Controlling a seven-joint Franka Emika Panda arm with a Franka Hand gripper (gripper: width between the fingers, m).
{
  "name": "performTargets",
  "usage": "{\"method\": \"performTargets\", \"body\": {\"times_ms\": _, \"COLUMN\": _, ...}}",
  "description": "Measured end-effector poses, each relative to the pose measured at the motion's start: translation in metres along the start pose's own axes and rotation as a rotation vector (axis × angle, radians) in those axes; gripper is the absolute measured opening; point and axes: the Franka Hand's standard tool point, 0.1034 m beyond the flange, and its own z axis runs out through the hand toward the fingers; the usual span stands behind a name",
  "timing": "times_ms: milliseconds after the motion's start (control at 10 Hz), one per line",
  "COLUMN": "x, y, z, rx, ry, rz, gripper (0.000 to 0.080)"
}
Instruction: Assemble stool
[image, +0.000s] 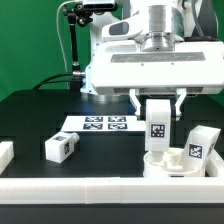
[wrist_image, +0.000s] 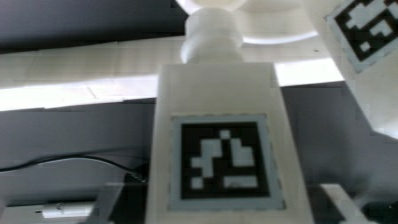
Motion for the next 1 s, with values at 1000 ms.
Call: {"method": "performTargets", "body": {"times_ms": 1000, "x": -0.0093, "y": -0.0038, "z": 0.0037, "rx": -0.002, "ry": -0.008, "rz": -0.001, "gripper": 0.0338}}
